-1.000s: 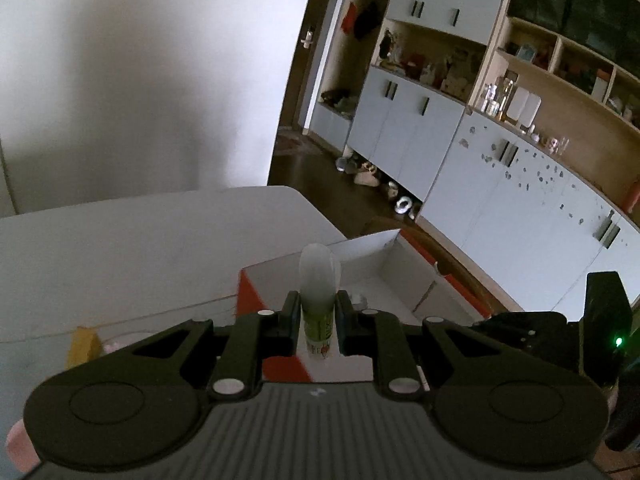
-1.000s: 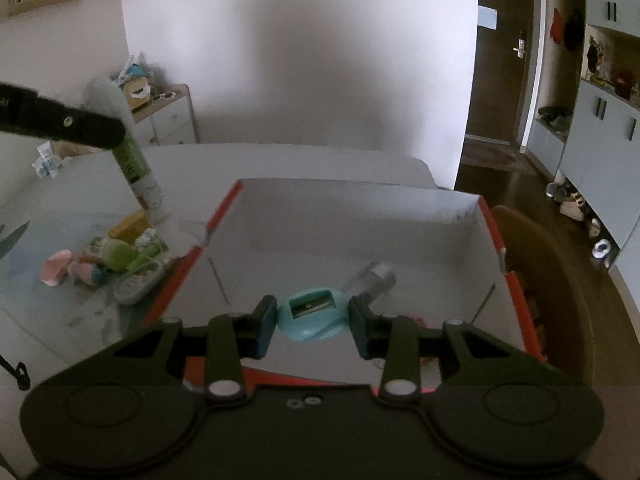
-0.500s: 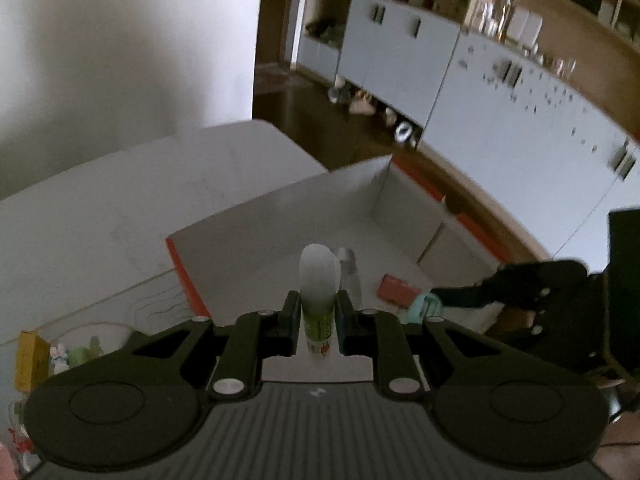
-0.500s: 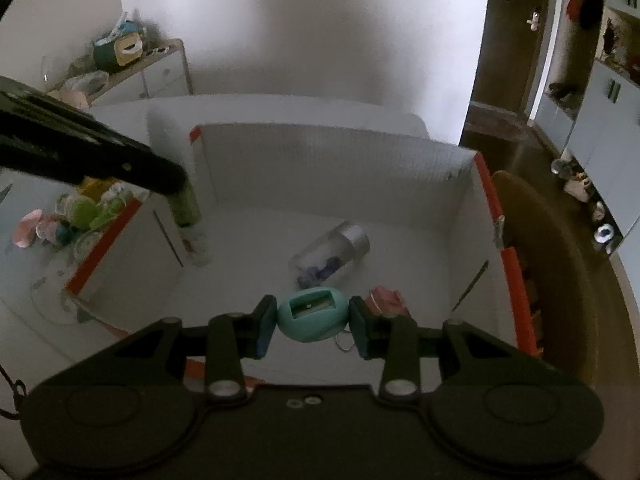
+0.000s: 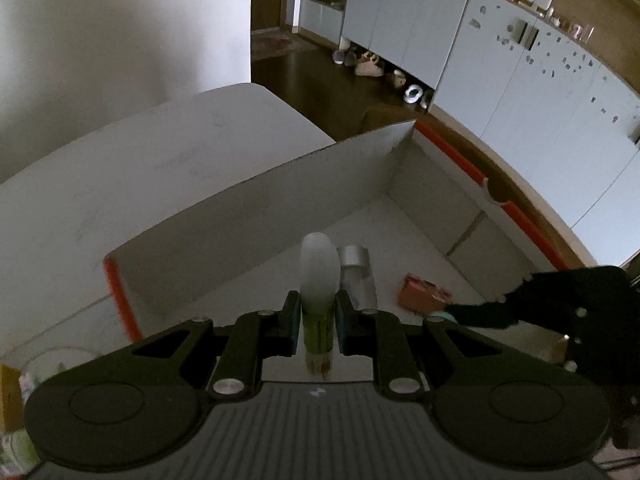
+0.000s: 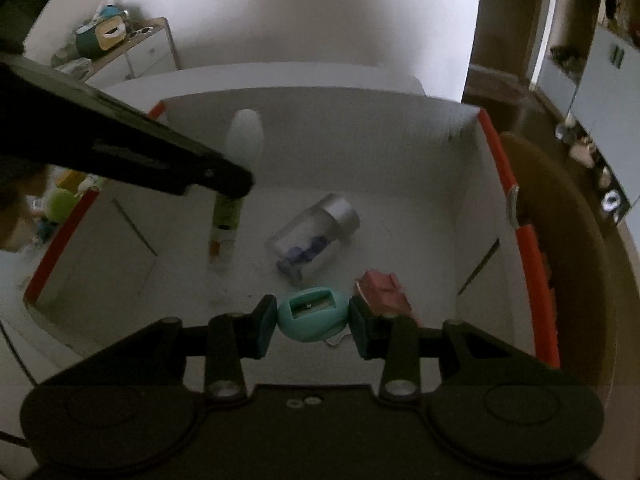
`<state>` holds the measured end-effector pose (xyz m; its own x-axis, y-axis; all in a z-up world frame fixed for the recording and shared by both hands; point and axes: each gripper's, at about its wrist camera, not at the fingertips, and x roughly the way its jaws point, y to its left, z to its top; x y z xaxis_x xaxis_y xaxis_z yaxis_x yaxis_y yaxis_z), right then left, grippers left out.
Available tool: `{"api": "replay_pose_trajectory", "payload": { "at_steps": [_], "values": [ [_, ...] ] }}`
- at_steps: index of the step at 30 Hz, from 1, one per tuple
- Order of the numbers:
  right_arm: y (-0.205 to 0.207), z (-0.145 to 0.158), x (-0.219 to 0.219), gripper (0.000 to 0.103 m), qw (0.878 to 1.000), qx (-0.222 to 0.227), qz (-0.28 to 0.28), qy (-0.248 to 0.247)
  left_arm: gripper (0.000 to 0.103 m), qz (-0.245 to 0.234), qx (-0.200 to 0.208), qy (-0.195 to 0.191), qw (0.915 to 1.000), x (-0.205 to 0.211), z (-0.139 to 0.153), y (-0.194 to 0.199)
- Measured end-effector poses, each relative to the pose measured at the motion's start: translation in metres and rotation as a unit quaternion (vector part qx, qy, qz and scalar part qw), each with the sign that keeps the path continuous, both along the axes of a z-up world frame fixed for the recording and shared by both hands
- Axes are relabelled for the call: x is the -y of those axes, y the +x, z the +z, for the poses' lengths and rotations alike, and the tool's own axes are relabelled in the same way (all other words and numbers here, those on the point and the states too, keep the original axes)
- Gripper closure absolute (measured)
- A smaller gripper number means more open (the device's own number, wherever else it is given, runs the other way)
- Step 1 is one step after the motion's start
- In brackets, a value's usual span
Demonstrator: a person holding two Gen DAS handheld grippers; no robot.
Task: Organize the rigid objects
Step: 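Open both grippers to drop the glue stick and sharpener in the box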
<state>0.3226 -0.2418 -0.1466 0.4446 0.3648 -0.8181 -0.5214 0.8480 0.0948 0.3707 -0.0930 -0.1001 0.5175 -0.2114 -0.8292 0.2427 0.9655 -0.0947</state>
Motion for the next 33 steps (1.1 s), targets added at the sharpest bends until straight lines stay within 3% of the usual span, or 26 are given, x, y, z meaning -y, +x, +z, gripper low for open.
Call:
{"api": "replay_pose_trajectory", "payload": {
  "at_steps": [14,25,33],
  "values": [
    [0.01,-0.01,0.002,0.065,0.999,-0.049,-0.021,-0.007,0.086,0.004,-0.058,0.039,0.9976,0.015,-0.049,0.041],
    [0.011,-0.006,0.006,0.063,0.998,-0.053,-0.026,-0.012,0.086,0.02,-0.095,0.041,0.9944,0.011,-0.057,0.044],
    [0.005,0.003,0.016,0.055,0.998,-0.046,-0.044,0.004,0.085,0.031,-0.102,0.029,0.9938,0.008,-0.052,0.04]
  ]
}}
